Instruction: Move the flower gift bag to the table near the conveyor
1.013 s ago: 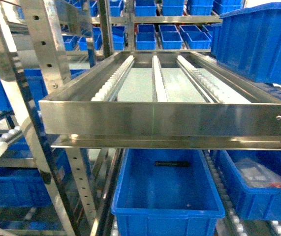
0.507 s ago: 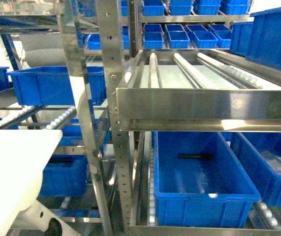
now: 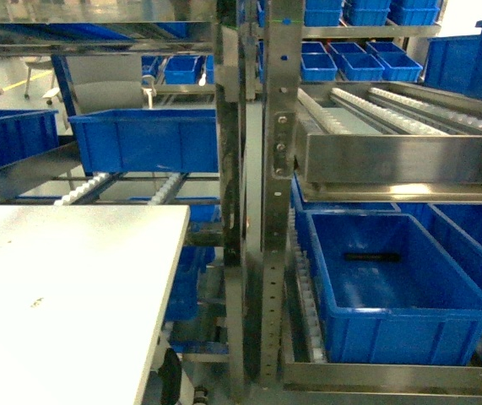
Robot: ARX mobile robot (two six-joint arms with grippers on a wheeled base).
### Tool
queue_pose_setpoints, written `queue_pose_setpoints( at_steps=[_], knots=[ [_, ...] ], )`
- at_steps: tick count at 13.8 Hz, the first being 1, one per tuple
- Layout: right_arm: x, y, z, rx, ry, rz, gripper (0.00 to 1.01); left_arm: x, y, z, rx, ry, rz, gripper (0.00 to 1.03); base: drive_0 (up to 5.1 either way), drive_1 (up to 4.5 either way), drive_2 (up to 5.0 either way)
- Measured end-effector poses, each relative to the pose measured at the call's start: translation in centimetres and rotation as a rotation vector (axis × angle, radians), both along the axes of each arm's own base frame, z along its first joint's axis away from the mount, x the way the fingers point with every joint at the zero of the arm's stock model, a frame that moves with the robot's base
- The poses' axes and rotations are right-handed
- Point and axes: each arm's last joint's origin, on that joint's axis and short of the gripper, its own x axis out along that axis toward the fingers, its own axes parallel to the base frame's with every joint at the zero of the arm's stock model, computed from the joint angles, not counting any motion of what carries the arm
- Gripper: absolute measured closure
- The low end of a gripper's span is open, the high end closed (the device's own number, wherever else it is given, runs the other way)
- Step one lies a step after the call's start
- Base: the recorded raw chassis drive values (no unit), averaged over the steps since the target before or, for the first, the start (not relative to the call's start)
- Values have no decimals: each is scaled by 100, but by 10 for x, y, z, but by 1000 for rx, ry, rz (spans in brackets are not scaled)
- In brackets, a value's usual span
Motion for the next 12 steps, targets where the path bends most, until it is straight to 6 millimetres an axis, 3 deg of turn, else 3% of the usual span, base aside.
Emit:
queue_pose_setpoints(
  at_steps=[12],
  knots=[
    [0,0,-1,0,5,0,99,0,0,0,1,3,2,101,-487,210,279]
  ],
)
